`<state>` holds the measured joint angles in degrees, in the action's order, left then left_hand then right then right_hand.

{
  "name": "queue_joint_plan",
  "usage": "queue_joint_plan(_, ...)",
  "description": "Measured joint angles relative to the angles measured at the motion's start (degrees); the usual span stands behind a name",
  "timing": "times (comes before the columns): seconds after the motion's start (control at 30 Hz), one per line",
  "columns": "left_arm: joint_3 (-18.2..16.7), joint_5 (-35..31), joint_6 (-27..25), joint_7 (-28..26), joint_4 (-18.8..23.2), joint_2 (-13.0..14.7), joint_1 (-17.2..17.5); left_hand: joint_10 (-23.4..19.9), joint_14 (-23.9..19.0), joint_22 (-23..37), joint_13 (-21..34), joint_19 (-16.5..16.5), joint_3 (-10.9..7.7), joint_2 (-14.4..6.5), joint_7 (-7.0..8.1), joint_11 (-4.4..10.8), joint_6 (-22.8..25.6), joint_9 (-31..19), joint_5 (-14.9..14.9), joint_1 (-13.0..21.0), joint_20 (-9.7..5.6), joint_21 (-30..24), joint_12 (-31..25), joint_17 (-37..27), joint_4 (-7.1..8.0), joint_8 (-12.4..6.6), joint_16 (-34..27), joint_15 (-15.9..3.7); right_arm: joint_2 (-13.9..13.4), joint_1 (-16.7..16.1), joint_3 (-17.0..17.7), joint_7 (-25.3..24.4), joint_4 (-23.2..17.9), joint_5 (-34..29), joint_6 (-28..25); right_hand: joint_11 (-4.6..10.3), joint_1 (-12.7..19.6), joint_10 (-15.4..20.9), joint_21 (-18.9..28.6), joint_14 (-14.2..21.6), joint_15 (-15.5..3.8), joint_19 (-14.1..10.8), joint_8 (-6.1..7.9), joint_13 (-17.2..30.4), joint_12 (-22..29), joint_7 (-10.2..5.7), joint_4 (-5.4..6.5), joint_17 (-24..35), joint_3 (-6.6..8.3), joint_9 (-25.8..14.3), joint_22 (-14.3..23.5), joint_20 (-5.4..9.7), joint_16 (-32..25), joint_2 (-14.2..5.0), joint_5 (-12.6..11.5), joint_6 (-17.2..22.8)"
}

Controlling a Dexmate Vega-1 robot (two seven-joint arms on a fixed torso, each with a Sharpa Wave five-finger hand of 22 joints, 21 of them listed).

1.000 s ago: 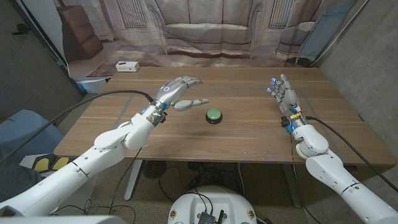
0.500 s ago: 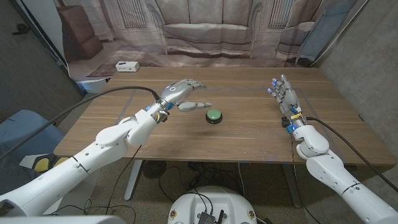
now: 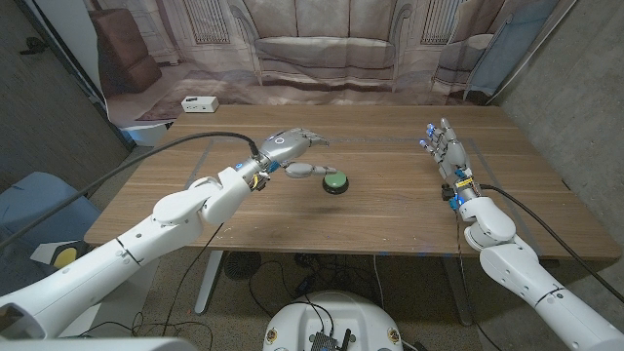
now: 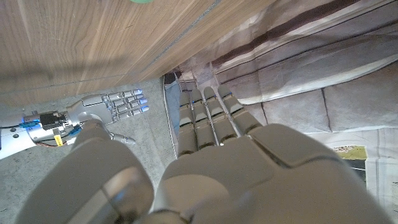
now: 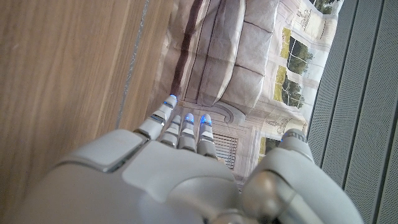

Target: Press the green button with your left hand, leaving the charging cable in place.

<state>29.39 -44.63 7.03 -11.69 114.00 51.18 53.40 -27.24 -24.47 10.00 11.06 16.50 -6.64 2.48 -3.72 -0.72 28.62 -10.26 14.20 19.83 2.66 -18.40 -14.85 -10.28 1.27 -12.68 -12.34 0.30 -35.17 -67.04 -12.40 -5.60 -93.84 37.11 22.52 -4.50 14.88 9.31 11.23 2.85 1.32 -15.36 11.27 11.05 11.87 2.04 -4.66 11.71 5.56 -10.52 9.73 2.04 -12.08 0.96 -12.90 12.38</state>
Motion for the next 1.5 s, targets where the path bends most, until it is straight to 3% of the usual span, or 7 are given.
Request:
queue_joint_plan(0.63, 3.00, -0.78, -1.35, 8.54, 0.23, -1.07, -3.55, -0.30, -0.20, 0.00, 0.00, 0.60, 0.23, -0.30, 0.37, -0.30, 0.37, 0.00, 0.00, -0.30, 0.02, 0.44, 0.32, 0.00, 0.24, 0.00, 0.37, 0.20, -0.23, -1.53, 0.84, -0.37, -0.86, 0.37, 0.36, 0.00, 0.00, 0.00, 0.00, 0.00, 0.00, 0.00, 0.00, 0.00, 0.00, 0.32, -0.20, 0.01, -0.20, 0.00, 0.00, 0.00, 0.00, 0.00, 0.27, 0.32)
queue_joint_plan(0.93, 4.17, -1.43, -2.24, 10.66, 0.23, -1.54, -4.40, 0.07, -0.20, 0.00, 0.29, 2.18, 0.23, -0.31, 0.44, -0.38, 1.07, -0.29, 0.00, -0.31, 0.94, 0.44, 0.68, 0.01, 0.23, 0.00, 0.37, 0.20, -0.58, -1.98, 1.17, -0.48, -1.50, 0.43, 0.28, 0.00, -0.31, 0.00, 0.00, 0.00, 0.00, 0.00, 0.00, 0.00, 0.00, 0.32, -0.23, 0.01, -0.23, 0.00, 0.00, 0.00, 0.00, -0.31, 0.27, 0.31)
queue_joint_plan(1.5, 6.69, -3.44, -4.05, 14.38, -0.66, -2.74, -6.17, 0.14, -0.20, 0.29, 0.28, 2.36, 0.23, -0.68, 0.76, -0.30, 1.38, -0.29, 0.00, -0.67, 1.12, 0.44, 0.69, 0.01, 0.23, 0.49, 0.69, 0.20, -0.74, -2.79, 1.37, -0.39, -2.04, 0.65, 0.07, 0.00, -0.31, 0.00, 0.01, 0.00, 0.00, 0.00, 0.00, -0.13, 0.00, 0.32, -0.23, 0.02, -0.23, 0.00, 0.00, 0.00, 0.00, -0.31, 0.26, 0.31)
